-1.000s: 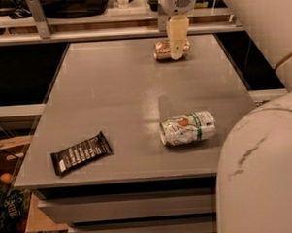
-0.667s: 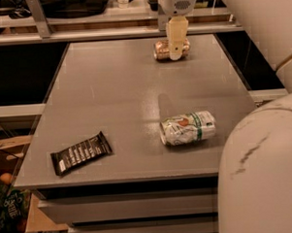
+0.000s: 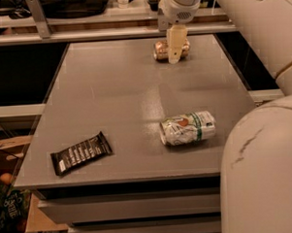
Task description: Place orange can upright
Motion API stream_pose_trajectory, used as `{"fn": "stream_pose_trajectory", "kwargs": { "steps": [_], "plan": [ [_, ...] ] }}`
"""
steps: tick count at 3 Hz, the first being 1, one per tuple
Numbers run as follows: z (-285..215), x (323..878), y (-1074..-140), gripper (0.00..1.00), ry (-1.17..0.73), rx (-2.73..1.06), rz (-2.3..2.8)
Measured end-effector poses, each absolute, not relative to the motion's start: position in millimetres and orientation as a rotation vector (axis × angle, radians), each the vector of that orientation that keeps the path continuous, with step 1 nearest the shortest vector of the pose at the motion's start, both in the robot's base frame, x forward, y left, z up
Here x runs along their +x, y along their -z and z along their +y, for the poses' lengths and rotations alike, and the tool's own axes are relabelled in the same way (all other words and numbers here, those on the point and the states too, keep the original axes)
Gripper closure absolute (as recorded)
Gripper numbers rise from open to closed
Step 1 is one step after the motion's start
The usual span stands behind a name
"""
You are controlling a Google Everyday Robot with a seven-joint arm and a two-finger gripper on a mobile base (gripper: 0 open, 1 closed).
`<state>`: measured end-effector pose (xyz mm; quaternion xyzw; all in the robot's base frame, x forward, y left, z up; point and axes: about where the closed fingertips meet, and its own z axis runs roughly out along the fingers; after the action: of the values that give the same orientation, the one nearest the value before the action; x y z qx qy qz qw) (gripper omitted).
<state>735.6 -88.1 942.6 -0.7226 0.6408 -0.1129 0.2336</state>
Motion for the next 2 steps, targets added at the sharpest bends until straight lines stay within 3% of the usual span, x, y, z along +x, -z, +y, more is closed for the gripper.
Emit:
{"fn": "stream_pose_trajectory", "kwargs": {
  "steps": [2],
  "plan": [
    [-84.8, 762.6, -918.1, 0.0, 0.335, -2.024, 1.733]
  ]
}}
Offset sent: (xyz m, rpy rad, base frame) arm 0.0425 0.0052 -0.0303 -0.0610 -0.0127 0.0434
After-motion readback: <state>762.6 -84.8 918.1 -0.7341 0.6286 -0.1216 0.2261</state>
